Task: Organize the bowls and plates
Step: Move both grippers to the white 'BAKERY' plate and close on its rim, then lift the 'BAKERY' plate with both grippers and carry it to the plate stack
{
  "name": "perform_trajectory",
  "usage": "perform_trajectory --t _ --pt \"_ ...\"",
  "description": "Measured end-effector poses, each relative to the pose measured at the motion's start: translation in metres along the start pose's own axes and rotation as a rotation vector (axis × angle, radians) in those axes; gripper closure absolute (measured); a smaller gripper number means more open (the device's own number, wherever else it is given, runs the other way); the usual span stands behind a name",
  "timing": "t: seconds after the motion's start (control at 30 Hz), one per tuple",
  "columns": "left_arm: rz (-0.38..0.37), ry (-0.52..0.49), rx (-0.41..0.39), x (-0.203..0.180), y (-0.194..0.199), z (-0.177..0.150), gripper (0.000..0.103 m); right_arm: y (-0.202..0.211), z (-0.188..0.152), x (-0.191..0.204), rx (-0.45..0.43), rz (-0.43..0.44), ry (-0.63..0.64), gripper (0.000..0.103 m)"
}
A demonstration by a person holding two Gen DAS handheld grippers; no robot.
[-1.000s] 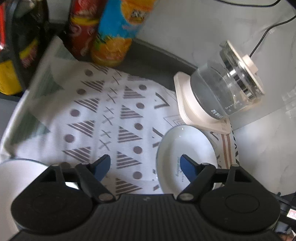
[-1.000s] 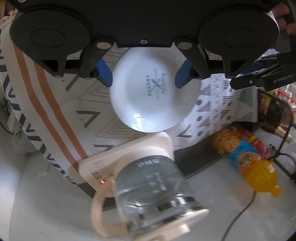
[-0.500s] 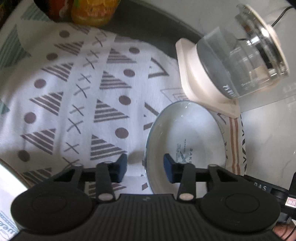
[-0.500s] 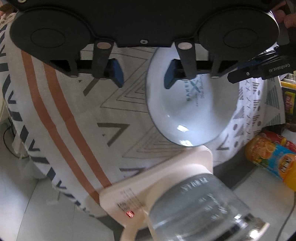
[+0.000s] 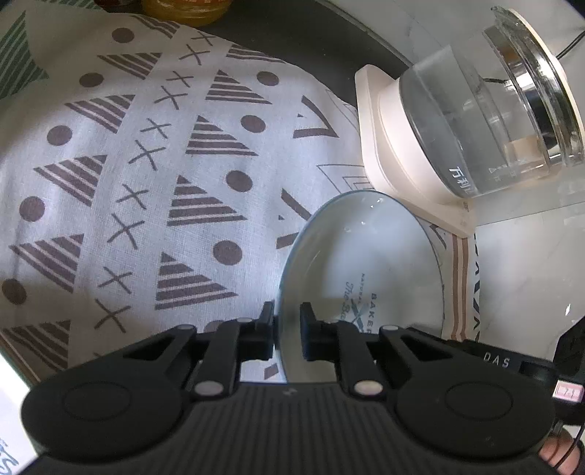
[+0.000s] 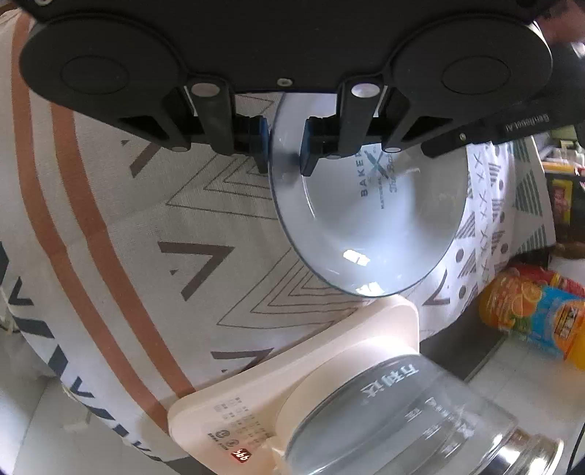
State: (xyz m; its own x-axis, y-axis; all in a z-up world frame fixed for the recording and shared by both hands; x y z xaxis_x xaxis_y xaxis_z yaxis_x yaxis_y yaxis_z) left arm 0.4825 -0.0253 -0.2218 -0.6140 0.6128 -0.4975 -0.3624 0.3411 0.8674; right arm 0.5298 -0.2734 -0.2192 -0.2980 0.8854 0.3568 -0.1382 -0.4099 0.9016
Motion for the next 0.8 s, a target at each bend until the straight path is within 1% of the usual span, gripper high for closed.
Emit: perform_trajectory --t 0.17,0.27,0.37,0.47,0.8 --pt "-0.026 0.017 -0.017 0.011 0.012 -0.002 0.095 0.007 -0.001 -0.001 -0.038 0.04 -0.008 0.092" --pt "-0.043 0.024 -0.043 0.018 0.024 0.0 0.096 0.013 0.001 0.006 -0.067 0.064 0.004 0.095" --pt "-0.041 0.024 -0.069 0.023 0.037 0.003 0.096 0.016 0.004 0.019 -0.089 0.087 0.03 0.097" --pt "-0.054 0.035 -0.091 0.029 0.05 0.007 0.096 0.018 0.005 0.034 -0.1 0.086 0.068 0.097" --pt "-0.076 0.064 -0.161 0.052 0.088 0.021 0.095 0.02 0.009 0.078 -0.132 0.108 0.141 0.097"
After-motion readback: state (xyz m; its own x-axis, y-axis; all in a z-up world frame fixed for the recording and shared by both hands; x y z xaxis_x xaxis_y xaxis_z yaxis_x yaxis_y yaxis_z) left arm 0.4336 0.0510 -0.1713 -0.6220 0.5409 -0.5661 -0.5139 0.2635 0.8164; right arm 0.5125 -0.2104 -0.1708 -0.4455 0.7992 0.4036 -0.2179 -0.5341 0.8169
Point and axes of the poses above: each gripper's, at about its wrist camera, not at the fingertips, and y roughly against the way its jaws point, x to its left, z to its top, the point moved 1 cm from there along -y, roughly the way its jaws point, and after that the axes turned 12 degrees about y, right-handed, at the moved point
